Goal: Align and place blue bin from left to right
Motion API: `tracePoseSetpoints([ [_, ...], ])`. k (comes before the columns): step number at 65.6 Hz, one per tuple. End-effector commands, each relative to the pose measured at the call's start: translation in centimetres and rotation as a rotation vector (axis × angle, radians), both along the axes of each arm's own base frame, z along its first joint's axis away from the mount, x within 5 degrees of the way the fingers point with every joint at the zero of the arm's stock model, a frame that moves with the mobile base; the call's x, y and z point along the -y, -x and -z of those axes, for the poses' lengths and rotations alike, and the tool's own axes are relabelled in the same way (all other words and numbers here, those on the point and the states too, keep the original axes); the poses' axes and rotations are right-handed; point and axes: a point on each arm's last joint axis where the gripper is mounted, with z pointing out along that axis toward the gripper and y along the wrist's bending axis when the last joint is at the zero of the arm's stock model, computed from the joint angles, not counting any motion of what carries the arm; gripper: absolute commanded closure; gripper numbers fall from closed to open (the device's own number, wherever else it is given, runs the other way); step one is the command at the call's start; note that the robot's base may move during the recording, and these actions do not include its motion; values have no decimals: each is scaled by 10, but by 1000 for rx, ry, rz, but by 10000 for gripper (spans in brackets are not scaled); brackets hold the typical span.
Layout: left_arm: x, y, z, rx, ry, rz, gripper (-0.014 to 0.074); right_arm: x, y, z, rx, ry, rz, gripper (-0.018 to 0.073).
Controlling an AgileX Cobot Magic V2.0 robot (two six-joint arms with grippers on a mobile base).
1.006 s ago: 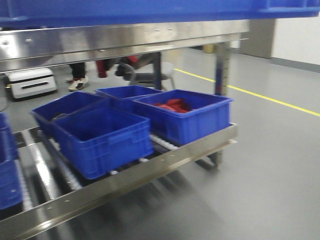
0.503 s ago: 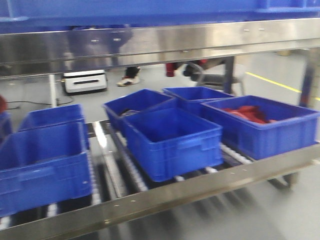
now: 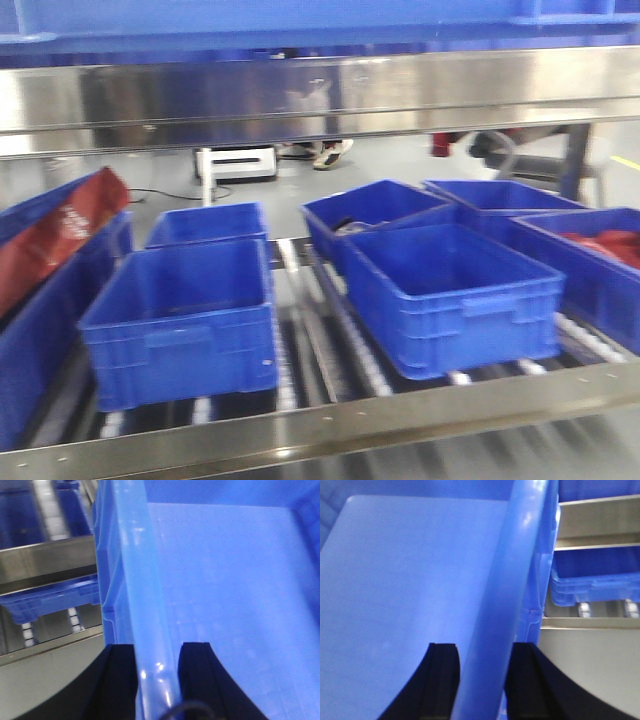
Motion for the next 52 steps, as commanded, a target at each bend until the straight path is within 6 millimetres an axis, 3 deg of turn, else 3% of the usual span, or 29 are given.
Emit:
tracePoseSetpoints([
  [1, 9, 14, -20, 75, 101, 60, 708, 1, 0, -17, 120, -43, 25, 627],
  [52, 9, 14, -20, 75, 101, 60, 708, 1, 0, -17, 120, -43, 25, 627],
])
